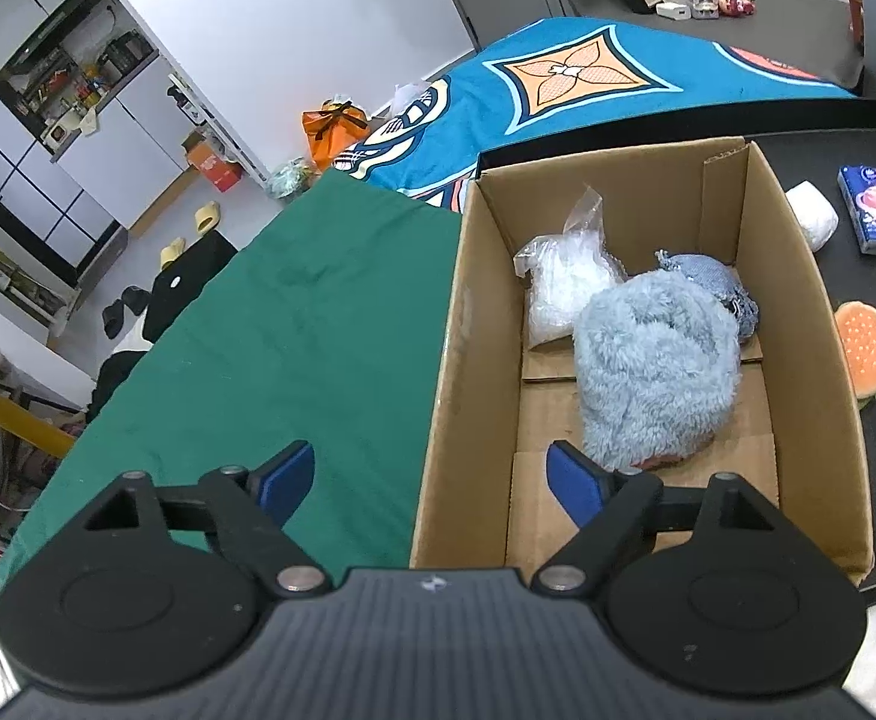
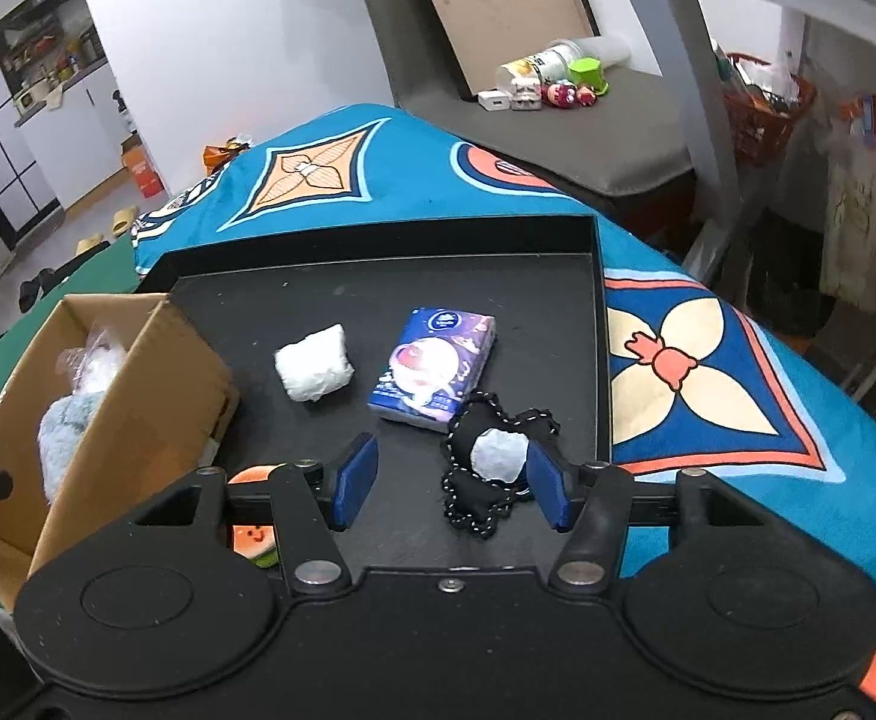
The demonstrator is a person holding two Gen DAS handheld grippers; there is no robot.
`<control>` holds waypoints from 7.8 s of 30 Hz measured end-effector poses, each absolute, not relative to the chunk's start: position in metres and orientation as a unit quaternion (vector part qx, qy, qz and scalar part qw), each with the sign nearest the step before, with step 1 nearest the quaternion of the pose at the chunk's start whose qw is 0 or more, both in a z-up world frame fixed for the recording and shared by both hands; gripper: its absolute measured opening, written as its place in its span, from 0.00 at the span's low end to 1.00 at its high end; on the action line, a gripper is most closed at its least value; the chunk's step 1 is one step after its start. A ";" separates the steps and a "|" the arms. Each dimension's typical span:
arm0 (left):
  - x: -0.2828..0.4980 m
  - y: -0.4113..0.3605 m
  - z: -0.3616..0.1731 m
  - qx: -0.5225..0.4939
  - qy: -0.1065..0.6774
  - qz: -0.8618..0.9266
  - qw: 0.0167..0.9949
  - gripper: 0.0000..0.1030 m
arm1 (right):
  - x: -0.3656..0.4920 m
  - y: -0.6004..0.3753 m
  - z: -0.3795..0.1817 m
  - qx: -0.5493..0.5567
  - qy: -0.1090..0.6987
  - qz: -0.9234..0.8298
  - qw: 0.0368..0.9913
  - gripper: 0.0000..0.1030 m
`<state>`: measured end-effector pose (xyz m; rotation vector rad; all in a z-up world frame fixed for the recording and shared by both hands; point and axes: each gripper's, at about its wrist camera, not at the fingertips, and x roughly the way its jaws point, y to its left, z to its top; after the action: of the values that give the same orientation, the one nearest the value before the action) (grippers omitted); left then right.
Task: Organize soft objects
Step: 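Move the right gripper to the black heart-shaped plush and grasp it, then lift the black heart plush over the box and release it inside, then move the right gripper down onto the orange burger plush and grasp it, then carry the burger plush over the box and release it inside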
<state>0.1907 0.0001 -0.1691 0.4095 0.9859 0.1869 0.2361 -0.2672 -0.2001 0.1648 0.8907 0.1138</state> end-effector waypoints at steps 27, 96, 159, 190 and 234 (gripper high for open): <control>0.206 -0.031 -0.181 0.264 0.490 0.118 0.823 0.83 | 0.257 -0.275 -0.247 0.048 0.433 0.065 0.898 0.65; 0.193 0.022 -0.168 0.116 0.477 0.072 0.869 0.51 | 0.234 -0.151 -0.123 -0.003 0.385 0.144 0.912 0.35; 0.186 0.021 -0.170 0.140 0.475 0.061 0.867 0.61 | 0.216 -0.169 -0.190 0.005 0.464 0.135 0.876 0.64; 0.202 -0.018 -0.183 0.243 0.487 0.102 0.833 0.67 | 0.238 -0.193 -0.244 0.091 0.437 0.177 0.877 0.64; 0.189 -0.003 -0.167 0.194 0.462 0.088 0.861 0.67 | 0.222 -0.189 -0.203 0.001 0.450 0.110 0.886 0.31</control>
<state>0.1892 -0.0031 -0.1670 0.4077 0.9684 0.1838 0.2218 -0.1891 -0.2030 0.0026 0.9357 0.2281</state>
